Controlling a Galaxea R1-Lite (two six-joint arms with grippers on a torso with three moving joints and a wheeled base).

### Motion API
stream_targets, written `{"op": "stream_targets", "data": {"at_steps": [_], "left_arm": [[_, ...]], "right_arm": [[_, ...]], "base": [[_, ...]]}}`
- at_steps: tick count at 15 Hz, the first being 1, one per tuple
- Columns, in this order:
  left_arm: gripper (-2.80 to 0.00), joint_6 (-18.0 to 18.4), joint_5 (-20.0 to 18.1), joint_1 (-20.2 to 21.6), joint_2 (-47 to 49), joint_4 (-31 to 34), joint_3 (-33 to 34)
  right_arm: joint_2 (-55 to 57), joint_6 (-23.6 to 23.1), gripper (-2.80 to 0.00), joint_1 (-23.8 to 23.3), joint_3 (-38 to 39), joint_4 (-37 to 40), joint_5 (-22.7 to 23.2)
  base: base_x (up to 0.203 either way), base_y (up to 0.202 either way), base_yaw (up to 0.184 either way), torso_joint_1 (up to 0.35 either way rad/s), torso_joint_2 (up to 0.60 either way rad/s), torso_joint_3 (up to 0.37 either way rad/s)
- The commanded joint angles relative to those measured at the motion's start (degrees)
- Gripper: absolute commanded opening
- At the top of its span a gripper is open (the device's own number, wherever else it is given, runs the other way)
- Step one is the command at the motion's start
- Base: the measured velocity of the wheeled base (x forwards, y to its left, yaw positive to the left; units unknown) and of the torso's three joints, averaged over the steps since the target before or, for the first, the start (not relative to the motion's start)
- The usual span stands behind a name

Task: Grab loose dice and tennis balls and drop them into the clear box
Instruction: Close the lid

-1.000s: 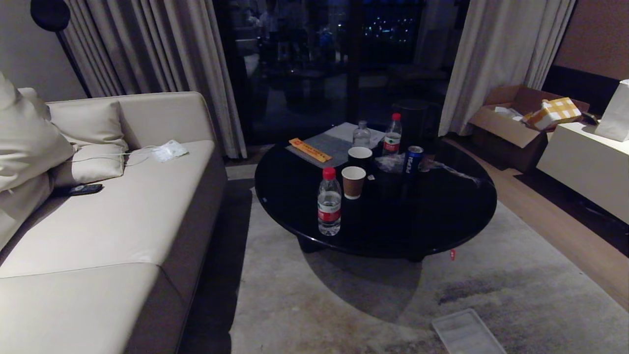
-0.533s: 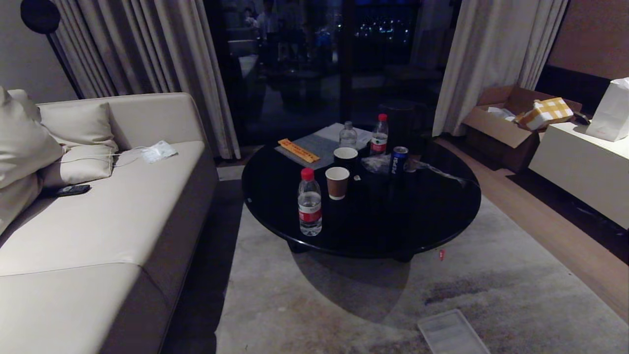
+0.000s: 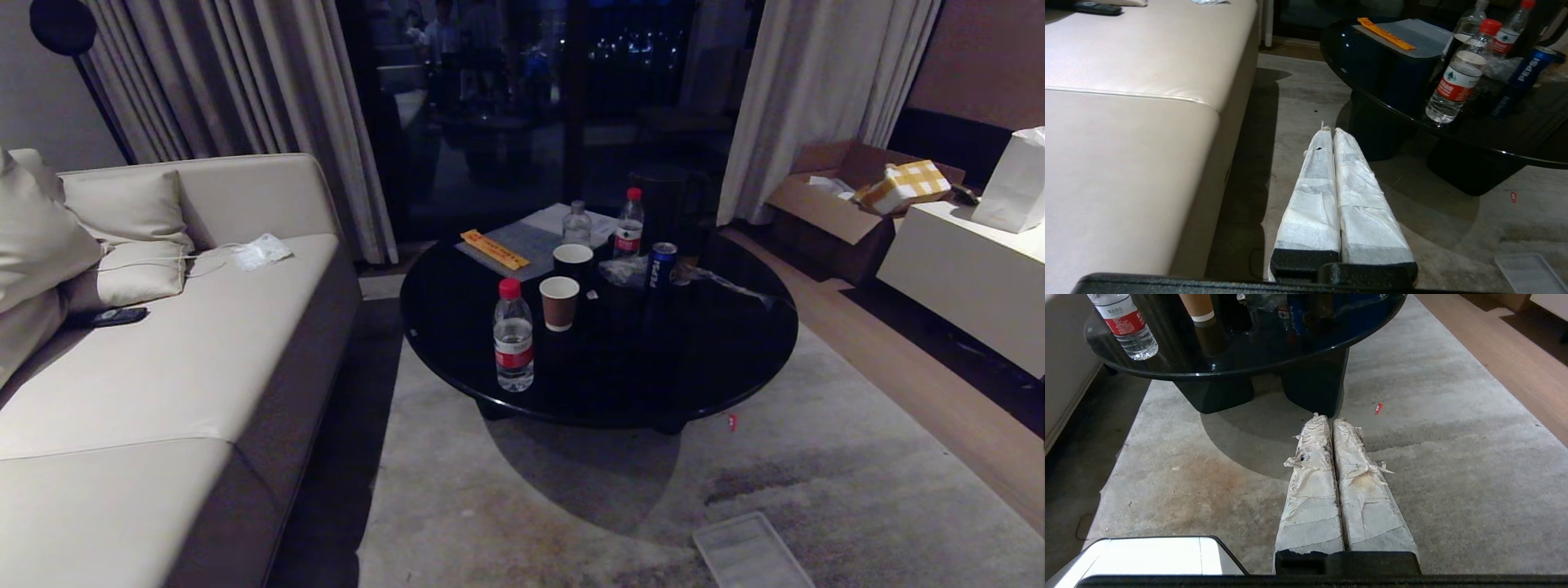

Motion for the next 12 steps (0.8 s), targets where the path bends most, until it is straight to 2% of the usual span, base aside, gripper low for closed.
{"op": "stream_targets", "data": {"at_steps": [1,12], "left_arm": [[-2.8,-0.2,0.0,0.0,0.0,-0.1,0.0],[-2.8,-0.3,0.0,0.0,0.1,-0.1,0.0]], "right_arm": [[0.0,0.0,-2.8,0.0,0.0,0.1,0.0],[0.0,0.0,-2.8,0.0,0.0,0.1,0.0]], "base": [[0.0,0.0,0.0,0.007,0.0,-0.1],[0.0,0.0,0.0,0.005,0.0,-0.194]]}}
